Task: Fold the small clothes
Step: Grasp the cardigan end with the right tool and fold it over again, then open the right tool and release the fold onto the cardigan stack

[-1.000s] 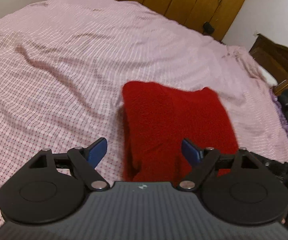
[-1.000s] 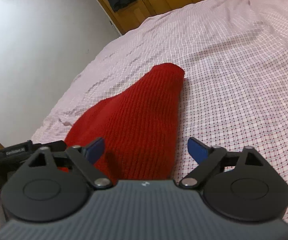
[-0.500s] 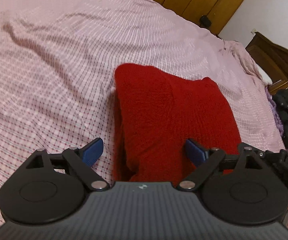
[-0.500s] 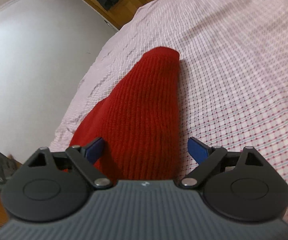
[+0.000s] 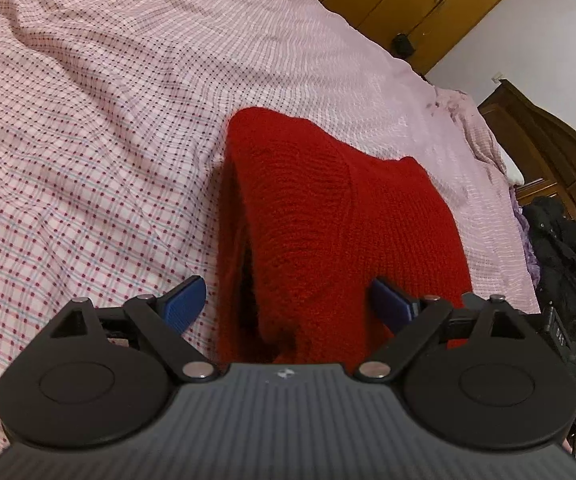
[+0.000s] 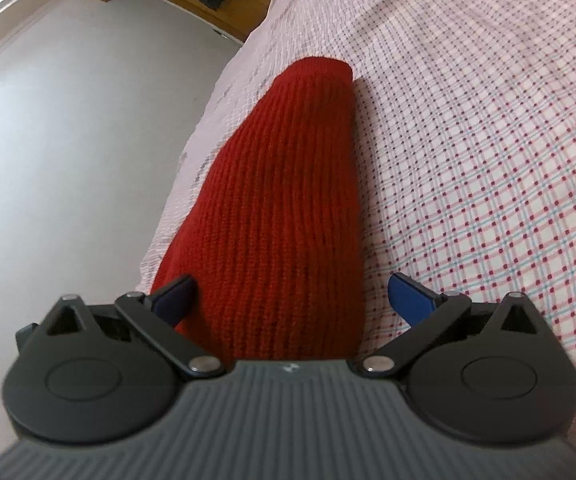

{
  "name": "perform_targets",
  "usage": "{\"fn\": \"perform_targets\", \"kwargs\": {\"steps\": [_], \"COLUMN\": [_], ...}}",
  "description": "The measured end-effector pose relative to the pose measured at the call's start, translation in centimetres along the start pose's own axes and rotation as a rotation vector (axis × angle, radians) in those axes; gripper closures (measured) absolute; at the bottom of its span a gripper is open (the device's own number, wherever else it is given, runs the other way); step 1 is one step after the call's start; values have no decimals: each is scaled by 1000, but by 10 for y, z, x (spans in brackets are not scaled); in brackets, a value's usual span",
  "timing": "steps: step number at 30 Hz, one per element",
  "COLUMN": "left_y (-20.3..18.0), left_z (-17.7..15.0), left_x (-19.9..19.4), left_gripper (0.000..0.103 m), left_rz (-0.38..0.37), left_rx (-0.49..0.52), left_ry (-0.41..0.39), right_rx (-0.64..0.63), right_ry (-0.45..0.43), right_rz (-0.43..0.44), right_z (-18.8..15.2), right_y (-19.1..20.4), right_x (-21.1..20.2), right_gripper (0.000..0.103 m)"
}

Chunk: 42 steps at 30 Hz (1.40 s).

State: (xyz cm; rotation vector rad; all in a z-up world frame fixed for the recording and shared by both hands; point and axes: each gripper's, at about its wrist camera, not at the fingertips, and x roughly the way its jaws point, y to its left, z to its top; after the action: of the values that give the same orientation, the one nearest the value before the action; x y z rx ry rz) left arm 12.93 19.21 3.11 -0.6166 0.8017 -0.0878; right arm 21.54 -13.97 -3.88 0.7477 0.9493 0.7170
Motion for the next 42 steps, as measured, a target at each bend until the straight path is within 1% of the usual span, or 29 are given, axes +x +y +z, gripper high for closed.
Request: {"fn": "perform_targets", "kwargs": {"steps": [5,9,11,14,19,21,27,31,34,38,42], "left_y": [0,-1,-1,-2,-5,-7,-17,-33,-42,-52,-70], "left_z": [-1,-1,-1,-2,-2,-3,-3,-9,-14,-23,-41], "left_x": [4,3,3,3,0,-2,-12,-26,-37,-52,-64], "left_gripper": [10,13,14,14,14,14,15,15,16,16,16], "left_rz": [-41,-62,-61,-65,-57,-53,-46,-13,-25,-42,-65], "left_rx": [-14,-9,-4,3,6,12,37,87,84,66,65], "left_ry": [3,4,2,0,-12,-16,-37,-66,-73,-76,-69], "right_rx": [-6,-30,-22,-4,24,46,139,145,156,155,182], "right_ry": [28,29,22,10,-12,-17,-21,-8,-2,4,2], "right_rz": [48,40,47,62,96,112,180,193,215,221,230], "right_z": [1,-2,-1,-1,0,1,5,8,8,5,-1], "right_y": [4,12,11,7,3,3,6,21,30,36,34], "right_x": [13,22,22,18,10,7,-7,-15,-26,-49,-78], "right_gripper": [0,0,2,8,21,23,28,30,31,31,31]}}
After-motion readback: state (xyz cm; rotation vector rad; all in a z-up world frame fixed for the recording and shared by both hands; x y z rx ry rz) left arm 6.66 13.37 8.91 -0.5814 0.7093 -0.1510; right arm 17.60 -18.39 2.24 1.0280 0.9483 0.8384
